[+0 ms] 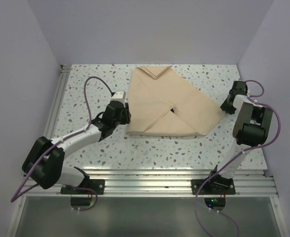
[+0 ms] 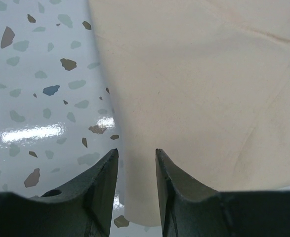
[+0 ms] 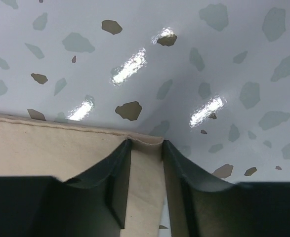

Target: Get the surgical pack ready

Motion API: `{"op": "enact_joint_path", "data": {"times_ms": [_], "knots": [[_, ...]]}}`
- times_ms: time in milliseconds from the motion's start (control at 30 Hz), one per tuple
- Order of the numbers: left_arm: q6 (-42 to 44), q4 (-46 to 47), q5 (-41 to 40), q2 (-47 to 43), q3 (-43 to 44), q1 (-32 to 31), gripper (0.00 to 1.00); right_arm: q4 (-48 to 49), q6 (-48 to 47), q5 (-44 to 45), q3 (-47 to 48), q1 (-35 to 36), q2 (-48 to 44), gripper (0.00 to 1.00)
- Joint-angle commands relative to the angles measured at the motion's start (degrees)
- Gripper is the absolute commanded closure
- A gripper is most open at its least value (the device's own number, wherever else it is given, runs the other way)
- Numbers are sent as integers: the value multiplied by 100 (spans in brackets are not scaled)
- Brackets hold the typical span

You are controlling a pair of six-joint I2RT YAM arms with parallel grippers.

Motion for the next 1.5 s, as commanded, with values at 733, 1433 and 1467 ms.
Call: {"op": "enact_joint_path", "data": {"times_ms": [733, 1433, 1467], "knots": [[107, 215, -17, 1117, 685, 144, 56, 186, -66, 11, -418, 730, -1390, 100], [283, 312, 89, 1513, 791, 117, 88, -684, 188, 116, 1471, 2909, -1206, 100], [300, 312, 97, 1530, 791, 117, 89, -711, 223, 107, 1724, 3101, -1127, 100]]}}
